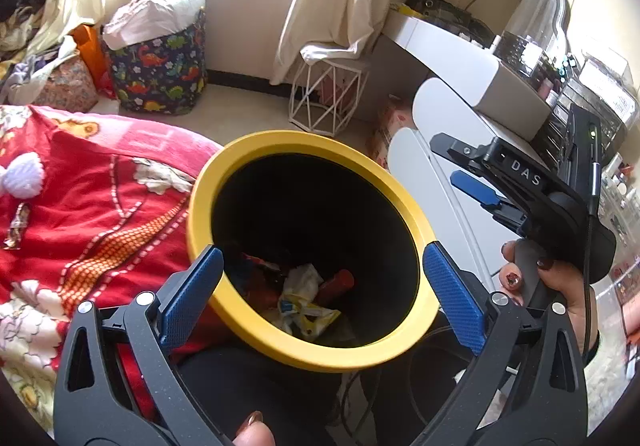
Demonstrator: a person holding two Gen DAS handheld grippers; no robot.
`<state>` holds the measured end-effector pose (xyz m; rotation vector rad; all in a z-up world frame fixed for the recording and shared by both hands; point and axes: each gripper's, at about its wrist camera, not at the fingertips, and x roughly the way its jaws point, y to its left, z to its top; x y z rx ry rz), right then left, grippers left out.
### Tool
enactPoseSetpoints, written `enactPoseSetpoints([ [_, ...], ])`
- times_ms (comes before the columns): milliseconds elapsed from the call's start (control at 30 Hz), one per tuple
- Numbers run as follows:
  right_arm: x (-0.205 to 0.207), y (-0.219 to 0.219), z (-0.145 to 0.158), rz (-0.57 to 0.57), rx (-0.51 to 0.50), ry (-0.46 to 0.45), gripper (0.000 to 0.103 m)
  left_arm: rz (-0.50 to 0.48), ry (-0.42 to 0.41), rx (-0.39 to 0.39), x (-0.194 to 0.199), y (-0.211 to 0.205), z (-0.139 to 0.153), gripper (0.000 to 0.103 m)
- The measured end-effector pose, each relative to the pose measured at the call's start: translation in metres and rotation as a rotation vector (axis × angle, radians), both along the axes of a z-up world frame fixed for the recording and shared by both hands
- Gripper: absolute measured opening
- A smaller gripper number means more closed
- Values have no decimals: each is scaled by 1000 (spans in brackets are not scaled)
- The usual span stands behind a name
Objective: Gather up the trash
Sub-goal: 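Move both open grippers back to the last trash on the bedspread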
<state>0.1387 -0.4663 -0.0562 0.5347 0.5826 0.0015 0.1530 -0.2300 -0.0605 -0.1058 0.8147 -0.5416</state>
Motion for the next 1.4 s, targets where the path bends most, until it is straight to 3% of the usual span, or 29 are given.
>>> enactPoseSetpoints([
  [467,-1,22,20,56,-39,-38,80,101,-53,-5,-1,40,18,92],
  [1400,10,131,39,277,-200,-54,85,341,-91,-54,10,149,32,92],
])
